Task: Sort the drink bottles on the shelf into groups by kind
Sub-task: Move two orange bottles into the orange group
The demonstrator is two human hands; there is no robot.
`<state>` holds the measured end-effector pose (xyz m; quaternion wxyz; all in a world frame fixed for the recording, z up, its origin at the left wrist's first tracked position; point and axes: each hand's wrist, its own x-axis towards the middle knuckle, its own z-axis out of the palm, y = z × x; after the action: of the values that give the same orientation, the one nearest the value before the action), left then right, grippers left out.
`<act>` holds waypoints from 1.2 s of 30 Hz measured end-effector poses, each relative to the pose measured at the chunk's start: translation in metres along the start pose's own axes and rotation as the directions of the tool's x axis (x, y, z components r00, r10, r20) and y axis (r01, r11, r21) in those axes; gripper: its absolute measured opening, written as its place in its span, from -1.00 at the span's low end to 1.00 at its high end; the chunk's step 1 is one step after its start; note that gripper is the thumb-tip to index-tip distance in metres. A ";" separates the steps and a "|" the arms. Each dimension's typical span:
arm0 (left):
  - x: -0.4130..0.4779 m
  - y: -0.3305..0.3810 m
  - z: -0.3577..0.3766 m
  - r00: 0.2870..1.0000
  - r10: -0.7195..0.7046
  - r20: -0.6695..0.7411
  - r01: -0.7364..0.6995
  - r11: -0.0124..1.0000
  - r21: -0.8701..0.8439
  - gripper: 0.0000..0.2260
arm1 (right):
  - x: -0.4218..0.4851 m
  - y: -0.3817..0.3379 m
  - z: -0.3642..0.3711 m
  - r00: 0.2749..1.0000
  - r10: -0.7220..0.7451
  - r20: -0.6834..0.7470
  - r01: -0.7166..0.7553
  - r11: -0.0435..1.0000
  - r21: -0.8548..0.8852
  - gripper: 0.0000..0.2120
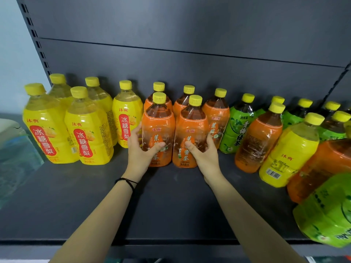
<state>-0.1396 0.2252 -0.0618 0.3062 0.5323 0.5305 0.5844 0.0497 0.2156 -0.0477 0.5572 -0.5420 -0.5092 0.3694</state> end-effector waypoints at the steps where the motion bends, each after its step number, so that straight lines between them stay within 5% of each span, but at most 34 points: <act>1: 0.001 -0.001 0.000 1.000 0.004 0.001 -0.004 1.000 0.008 -0.13 | 0.000 0.001 0.000 1.000 -0.002 -0.001 0.002 1.000 -0.008 -0.06; 9: -0.002 0.002 -0.001 1.000 0.025 0.004 -0.026 0.997 0.070 -0.09 | -0.009 -0.005 0.000 0.999 0.014 0.032 -0.012 0.999 -0.039 -0.13; 17: -0.035 0.018 -0.011 0.999 -0.009 0.042 0.007 0.999 0.036 -0.45 | -0.020 -0.015 -0.023 0.990 0.107 0.089 -0.102 0.993 -0.060 -0.24; 23: -0.072 0.033 -0.021 0.998 -0.043 -0.050 0.052 0.977 0.208 -0.71 | -0.037 -0.014 -0.052 0.992 0.099 0.074 -0.089 0.988 -0.130 -0.77; 28: -0.123 0.047 -0.011 0.994 0.089 0.066 -0.109 0.890 0.444 -0.83 | -0.085 -0.009 -0.107 0.988 0.010 0.153 0.023 0.978 -0.208 -0.84; 36: -0.238 0.096 0.070 0.997 0.009 0.070 -0.025 0.975 0.223 -0.80 | -0.171 -0.008 -0.236 0.965 0.007 0.263 0.048 0.979 -0.200 -0.79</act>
<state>0.0054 0.0020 -0.0510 0.2575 0.5877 0.5774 0.5048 0.2413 -0.0043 -0.0433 0.4299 -0.5375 -0.6194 0.3777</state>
